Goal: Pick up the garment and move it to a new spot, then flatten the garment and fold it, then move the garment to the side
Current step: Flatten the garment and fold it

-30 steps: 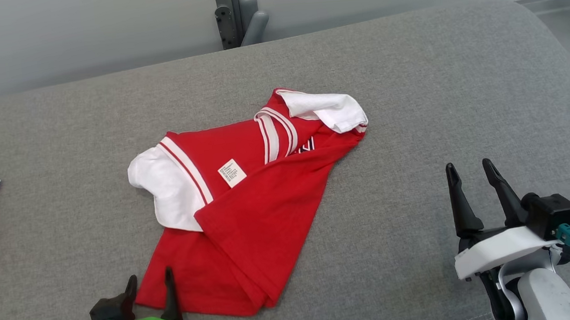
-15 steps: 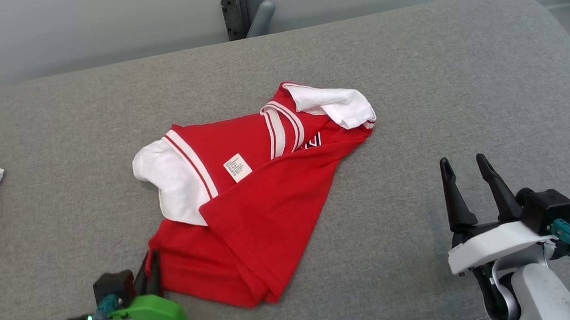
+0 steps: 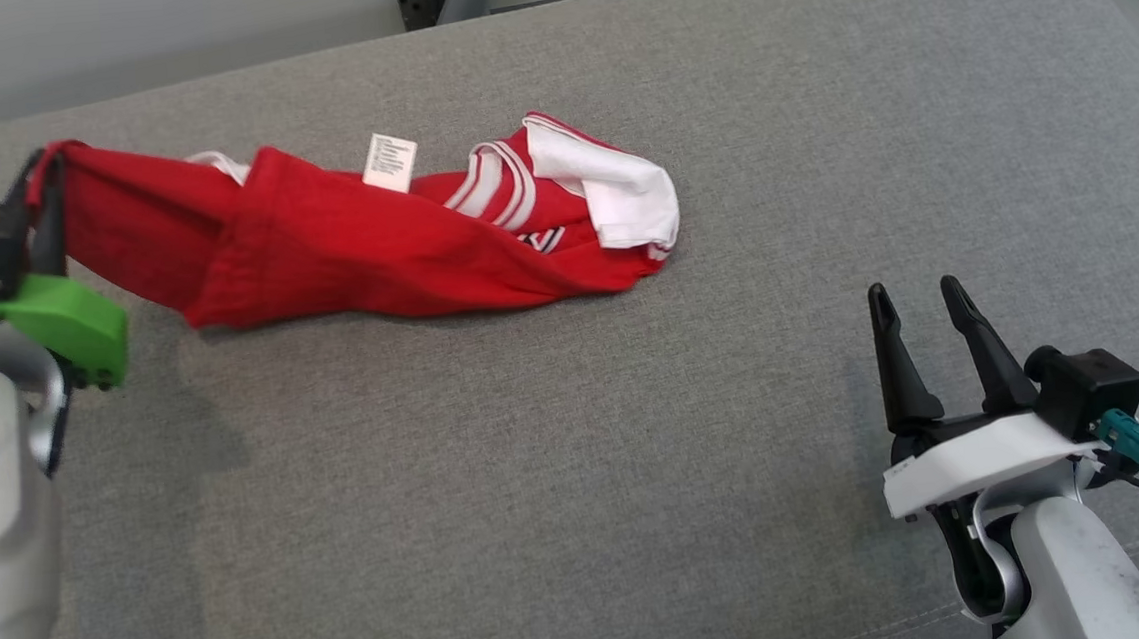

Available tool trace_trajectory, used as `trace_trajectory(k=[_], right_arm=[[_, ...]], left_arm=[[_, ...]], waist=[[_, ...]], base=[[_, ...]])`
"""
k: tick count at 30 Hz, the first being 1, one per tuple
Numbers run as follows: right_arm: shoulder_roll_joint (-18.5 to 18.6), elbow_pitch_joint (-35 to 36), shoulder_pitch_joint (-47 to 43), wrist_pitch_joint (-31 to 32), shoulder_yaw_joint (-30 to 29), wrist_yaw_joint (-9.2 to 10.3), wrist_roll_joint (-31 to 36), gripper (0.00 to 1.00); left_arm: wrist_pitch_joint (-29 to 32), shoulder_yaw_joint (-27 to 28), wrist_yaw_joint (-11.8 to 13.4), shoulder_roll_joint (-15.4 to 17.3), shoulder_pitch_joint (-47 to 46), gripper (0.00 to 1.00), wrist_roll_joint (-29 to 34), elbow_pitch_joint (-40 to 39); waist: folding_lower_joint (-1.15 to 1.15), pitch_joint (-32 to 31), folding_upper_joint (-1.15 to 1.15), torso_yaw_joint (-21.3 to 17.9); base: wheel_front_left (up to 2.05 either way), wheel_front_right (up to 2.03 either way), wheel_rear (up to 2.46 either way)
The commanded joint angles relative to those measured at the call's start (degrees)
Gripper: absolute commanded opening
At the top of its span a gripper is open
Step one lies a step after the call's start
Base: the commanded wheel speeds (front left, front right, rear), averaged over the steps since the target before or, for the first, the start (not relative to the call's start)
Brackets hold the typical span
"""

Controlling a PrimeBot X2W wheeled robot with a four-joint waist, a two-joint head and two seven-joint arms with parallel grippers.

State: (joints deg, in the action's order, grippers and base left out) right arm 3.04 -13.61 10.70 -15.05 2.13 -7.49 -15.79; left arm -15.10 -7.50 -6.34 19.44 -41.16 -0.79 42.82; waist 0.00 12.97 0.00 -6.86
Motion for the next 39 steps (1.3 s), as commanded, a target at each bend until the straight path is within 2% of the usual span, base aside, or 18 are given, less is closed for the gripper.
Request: trace_trajectory(k=[1, 4, 5, 6, 10, 13, 16, 19, 21, 22, 23, 24, 29, 33, 39], right_arm=[[0.1, -0.1, 1.1, -0.2, 0.1, 0.00, -0.4, 1.00], [0.0, -0.4, 1.9, -0.2, 0.8, 0.00, -0.9, 1.00], [0.0, -0.5, 2.3, -0.2, 1.0, 0.00, -1.1, 1.00], [0.0, -0.7, 2.6, -0.2, 1.0, 0.00, -1.3, 1.00], [-0.1, -1.1, 2.7, -0.2, 0.8, 0.00, -1.9, 1.00], [-0.1, -1.4, 2.2, -0.2, -0.3, 0.00, -2.1, 1.00], [0.0, -1.4, 2.2, -0.2, -0.5, 0.00, -1.9, 1.00], [-0.1, -1.4, 2.0, -0.2, 0.0, 0.00, -2.3, 1.00], [-0.1, -1.6, 1.7, -0.2, 0.3, 0.00, -2.3, 1.00], [0.0, -1.8, 1.1, -0.2, 0.4, 0.00, -2.2, 1.00], [0.0, -1.8, 1.1, -0.2, 0.4, 0.00, -2.2, 1.00], [0.0, -2.1, 1.0, -0.2, 0.6, 0.00, -2.2, 1.00], [0.0, -2.0, 0.2, -0.2, 0.9, 0.00, -2.1, 1.00], [0.0, -2.0, 0.4, -0.2, 0.9, 0.00, -1.5, 1.00], [-0.1, -1.9, 0.9, -0.2, 0.8, 0.00, -1.6, 1.00]], left_arm=[[0.8, -0.4, -0.2, 1.4, -2.8, 0.00, 0.6, 1.7], [1.5, -1.0, -0.7, 3.7, -8.0, 0.00, -0.1, 5.7], [1.8, -0.8, -0.8, 4.3, -9.0, 0.71, -0.8, 7.3], [2.1, -0.5, -0.9, 5.0, -9.8, 1.00, -1.1, 8.9], [1.3, 0.6, -0.9, 5.4, -11.0, 1.00, -2.9, 13.3], [0.2, 1.9, 0.0, 4.2, -9.9, 1.00, -5.1, 14.7], [-0.2, 3.1, 0.3, 1.6, -8.2, 1.00, -6.7, 13.0], [-0.1, 5.0, 0.3, -0.6, -4.7, 1.00, -8.9, 8.0], [-0.1, 5.4, 0.0, -3.1, -1.5, 1.00, -9.6, 4.8], [0.0, 5.8, -0.2, -5.6, 1.6, 1.00, -10.4, 2.4], [0.0, 5.8, -0.2, -5.6, 1.6, 1.00, -10.4, 2.4], [0.0, 6.2, -0.3, -7.4, 4.5, 1.00, -11.3, 0.7], [0.0, 5.5, -0.8, -10.4, 8.1, 1.00, -11.7, -0.8], [-0.1, 5.5, -1.1, -10.5, 7.9, 1.00, -12.0, -1.1], [-0.1, 2.0, -1.1, -8.3, 4.7, 1.00, -15.2, 1.2]], waist=[[0.00, 2.4, 0.00, -2.3], [0.00, 4.1, 0.00, -4.1], [0.00, 4.5, 0.00, -4.6], [0.00, 4.8, 0.00, -5.1], [0.00, 5.1, 0.00, -5.8], [0.00, 4.5, 0.00, -4.7], [0.00, 3.3, 0.00, -3.4], [0.00, 1.8, 0.00, -2.3], [0.00, 0.6, 0.00, -1.7], [0.00, -0.4, 0.00, -1.3], [0.00, -0.4, 0.00, -1.3], [0.00, -1.2, 0.00, -1.1], [0.00, -1.7, 0.00, -1.3], [0.00, -1.1, 0.00, -2.3], [0.00, 0.3, 0.00, -4.1]], base=[[0.00, 0.00, 0.00], [0.00, 0.00, 0.00], [0.00, 0.00, 0.00], [0.00, 0.00, 0.00], [0.00, 0.00, 0.00], [0.00, 0.00, 0.00], [0.00, 0.00, 0.00], [0.00, 0.00, 0.00], [0.00, 0.00, 0.00], [0.00, 0.00, 0.00], [0.00, 0.00, 0.00], [0.00, 0.00, 0.00], [0.00, 0.00, 0.00], [0.00, 0.00, 0.00], [0.00, 0.00, 0.00]])
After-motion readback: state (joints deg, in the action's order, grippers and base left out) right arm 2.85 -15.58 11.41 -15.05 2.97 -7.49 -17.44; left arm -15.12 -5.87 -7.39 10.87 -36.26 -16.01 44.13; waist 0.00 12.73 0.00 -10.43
